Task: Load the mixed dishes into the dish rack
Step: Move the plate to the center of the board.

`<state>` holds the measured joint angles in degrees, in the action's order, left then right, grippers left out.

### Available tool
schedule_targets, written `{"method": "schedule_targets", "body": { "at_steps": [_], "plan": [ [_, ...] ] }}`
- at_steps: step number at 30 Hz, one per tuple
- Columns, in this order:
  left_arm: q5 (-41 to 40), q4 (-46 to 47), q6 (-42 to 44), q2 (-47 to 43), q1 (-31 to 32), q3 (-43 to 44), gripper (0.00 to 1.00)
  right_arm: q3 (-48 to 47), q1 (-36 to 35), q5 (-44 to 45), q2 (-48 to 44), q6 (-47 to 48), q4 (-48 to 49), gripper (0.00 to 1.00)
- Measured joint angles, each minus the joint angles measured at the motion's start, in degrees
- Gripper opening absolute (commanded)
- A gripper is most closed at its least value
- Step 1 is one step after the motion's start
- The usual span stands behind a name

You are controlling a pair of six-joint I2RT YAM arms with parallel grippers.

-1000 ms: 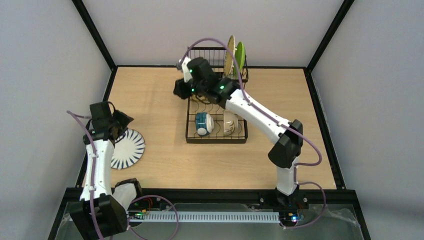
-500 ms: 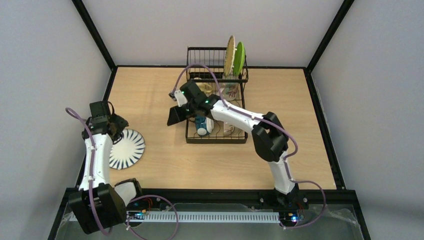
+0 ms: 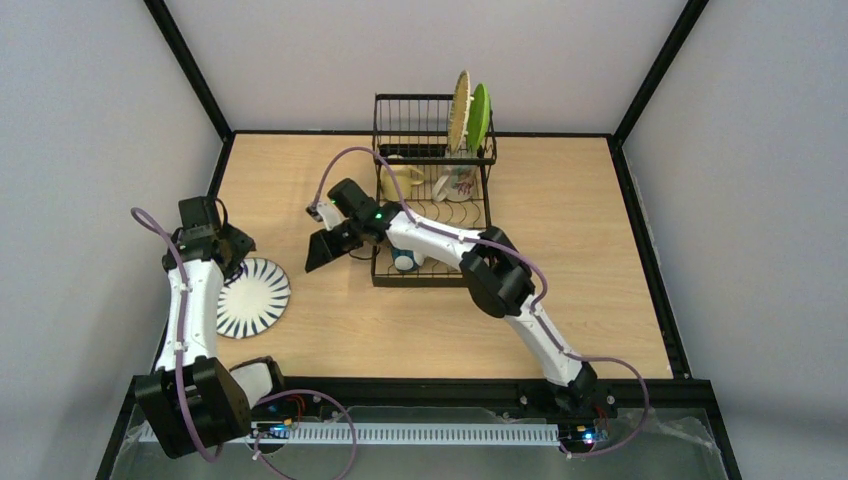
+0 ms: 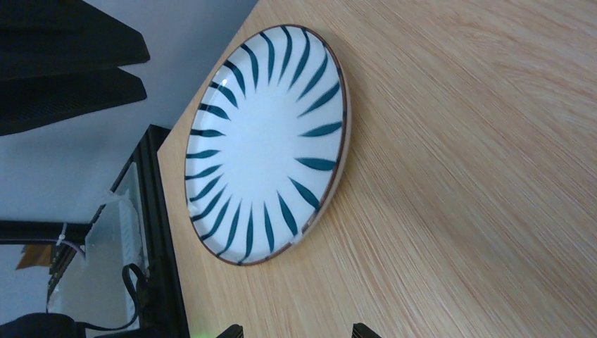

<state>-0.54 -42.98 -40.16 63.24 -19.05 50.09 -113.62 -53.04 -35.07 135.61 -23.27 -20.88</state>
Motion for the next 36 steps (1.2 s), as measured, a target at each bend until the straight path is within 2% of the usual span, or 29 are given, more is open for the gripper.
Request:
{"method": "schedule_targets", "body": {
  "at_steps": [16,36],
  "plan": [
    [3.5,1.6,-0.2,0.9,0.0,-1.3,0.99,-14.9,-2.0,-1.0,10.8,-2.7,-1.3,0.88],
    [7.2,3.6,-1.6,2.2,0.0,-1.4,0.99,-22.9,-4.1,2.4,17.6,-2.7,-3.5,0.88]
  ]
}}
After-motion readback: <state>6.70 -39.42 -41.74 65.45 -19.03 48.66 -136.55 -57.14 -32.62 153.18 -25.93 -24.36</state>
